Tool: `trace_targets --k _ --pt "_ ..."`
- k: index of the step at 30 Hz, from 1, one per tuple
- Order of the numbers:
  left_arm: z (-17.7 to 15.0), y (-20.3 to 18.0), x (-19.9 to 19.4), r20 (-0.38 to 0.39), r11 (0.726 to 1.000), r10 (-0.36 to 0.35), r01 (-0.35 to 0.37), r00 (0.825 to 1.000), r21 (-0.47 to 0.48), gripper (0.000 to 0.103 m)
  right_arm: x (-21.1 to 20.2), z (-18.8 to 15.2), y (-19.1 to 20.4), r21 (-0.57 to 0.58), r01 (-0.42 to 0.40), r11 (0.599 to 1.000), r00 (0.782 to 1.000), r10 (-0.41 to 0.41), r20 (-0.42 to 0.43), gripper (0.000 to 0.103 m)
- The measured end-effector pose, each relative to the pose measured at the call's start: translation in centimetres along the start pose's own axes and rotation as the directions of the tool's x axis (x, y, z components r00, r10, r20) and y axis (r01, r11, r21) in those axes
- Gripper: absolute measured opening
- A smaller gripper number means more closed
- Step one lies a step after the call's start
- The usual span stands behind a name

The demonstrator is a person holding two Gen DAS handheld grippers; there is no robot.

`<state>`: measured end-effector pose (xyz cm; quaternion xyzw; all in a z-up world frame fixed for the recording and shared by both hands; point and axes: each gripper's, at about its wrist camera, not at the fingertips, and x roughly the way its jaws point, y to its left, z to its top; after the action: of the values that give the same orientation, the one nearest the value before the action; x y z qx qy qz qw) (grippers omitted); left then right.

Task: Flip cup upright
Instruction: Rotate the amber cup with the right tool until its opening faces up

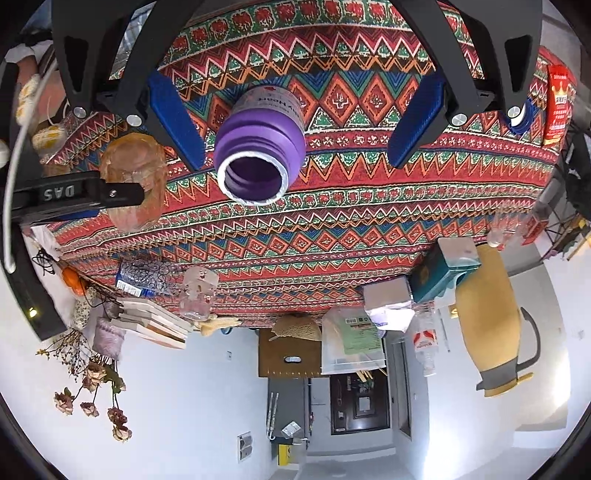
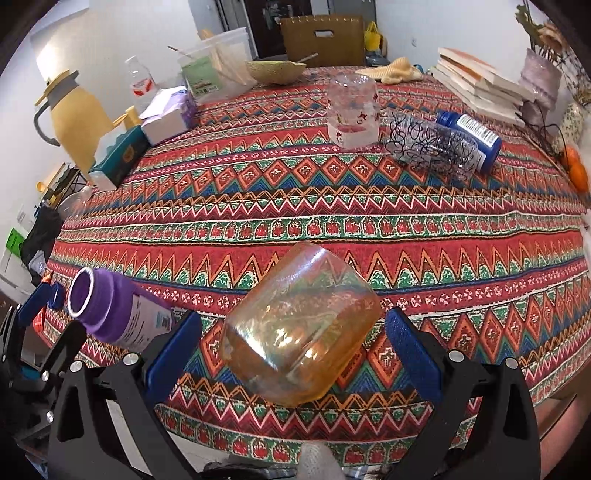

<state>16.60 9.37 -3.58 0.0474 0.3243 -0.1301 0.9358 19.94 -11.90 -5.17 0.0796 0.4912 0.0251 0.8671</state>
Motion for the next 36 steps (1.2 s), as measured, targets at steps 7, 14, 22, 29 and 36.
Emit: trace_targets --k 7,14,22,29,36 --pt "2.7 1.5 -0.2 0.008 0.999 -0.034 0.034 0.999 0.029 0.096 1.1 0.6 0.4 0.000 0.025 1.000 1.000 -0.025 -0.015 0.096" --pt "5.6 1.4 2.0 -0.050 0.988 -0.059 0.066 0.997 0.140 0.096 2.2 1.0 -0.6 0.068 0.046 0.997 0.998 -0.043 -0.046 0.096" --pt "7.3 1.3 5.1 -0.109 0.982 -0.067 0.085 0.992 0.169 0.096 3.9 0.9 -1.9 0.203 0.027 0.979 0.994 -0.006 -0.107 0.096" --pt "7.7 1.6 6.8 -0.167 0.981 -0.097 0.122 0.981 0.151 0.096 4.9 0.8 -2.1 0.257 0.001 0.966 0.987 0.041 -0.157 0.094" --pt "7.6 1.5 7.0 -0.170 0.979 -0.110 0.136 0.979 0.153 0.096 4.9 0.9 -2.9 0.271 -0.042 0.962 0.978 0.095 -0.184 0.089"
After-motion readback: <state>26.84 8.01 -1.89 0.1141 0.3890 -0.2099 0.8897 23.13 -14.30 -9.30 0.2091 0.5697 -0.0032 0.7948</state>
